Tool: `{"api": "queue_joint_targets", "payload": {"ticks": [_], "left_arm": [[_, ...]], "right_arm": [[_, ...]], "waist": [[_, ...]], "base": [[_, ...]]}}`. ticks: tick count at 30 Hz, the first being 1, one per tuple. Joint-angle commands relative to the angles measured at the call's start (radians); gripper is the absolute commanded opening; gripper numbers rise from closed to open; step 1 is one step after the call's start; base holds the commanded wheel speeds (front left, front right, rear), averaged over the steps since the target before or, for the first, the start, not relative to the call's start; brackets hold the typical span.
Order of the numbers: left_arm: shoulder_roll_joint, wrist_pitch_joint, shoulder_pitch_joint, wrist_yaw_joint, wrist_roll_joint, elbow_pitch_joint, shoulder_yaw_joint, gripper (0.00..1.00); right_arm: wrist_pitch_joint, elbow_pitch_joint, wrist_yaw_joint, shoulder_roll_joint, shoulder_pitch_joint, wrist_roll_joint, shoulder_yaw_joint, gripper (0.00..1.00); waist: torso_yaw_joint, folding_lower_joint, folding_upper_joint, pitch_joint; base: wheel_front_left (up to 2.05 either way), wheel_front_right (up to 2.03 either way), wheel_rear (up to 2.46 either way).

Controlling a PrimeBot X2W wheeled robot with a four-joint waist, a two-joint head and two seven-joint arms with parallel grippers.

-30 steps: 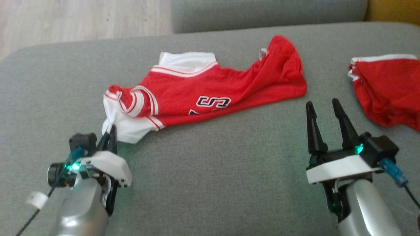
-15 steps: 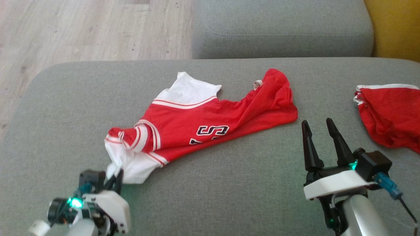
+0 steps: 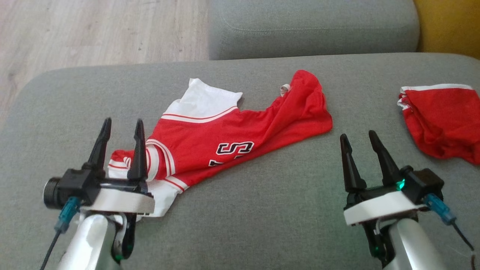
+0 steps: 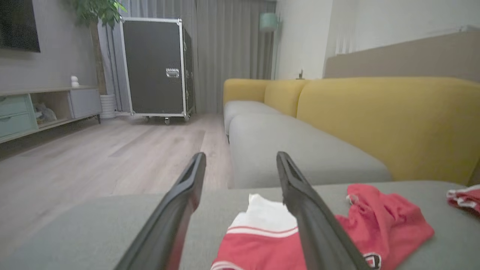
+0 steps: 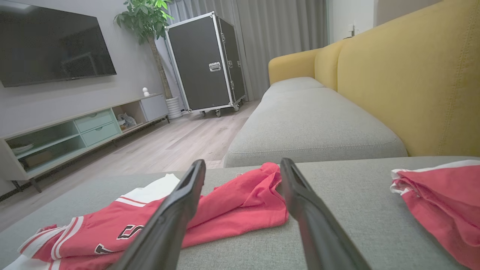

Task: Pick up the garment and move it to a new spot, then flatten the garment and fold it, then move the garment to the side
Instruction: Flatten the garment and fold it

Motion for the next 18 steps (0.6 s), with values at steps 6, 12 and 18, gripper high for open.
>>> {"api": "queue_joint_targets", "payload": {"ticks": [6, 12, 18], "left_arm": [[-0.044, -0.04, -0.026, -0.007, -0.029, -0.036, 0.051, 1.0], [-0.111, -0.046, 0.005, -0.043, -0.047, -0.033, 0.081, 1.0], [-0.086, -0.041, -0.064, -0.094, -0.004, 0.029, 0.084, 1.0]], "right_arm": [[-0.011, -0.054, 0.002, -0.001, -0.074, -0.01, 0.013, 1.0], [-0.011, -0.063, 0.002, -0.001, -0.059, -0.001, 0.015, 1.0], [-0.011, -0.069, 0.002, -0.001, -0.073, 0.0, 0.026, 1.0]], "waist": [[-0.022, 0.0, 0.0, 0.013], [-0.04, 0.0, 0.0, 0.028], [-0.067, 0.0, 0.0, 0.07]], "base": [[0.0, 0.0, 0.0], [0.0, 0.0, 0.0], [0.0, 0.0, 0.0]]}}
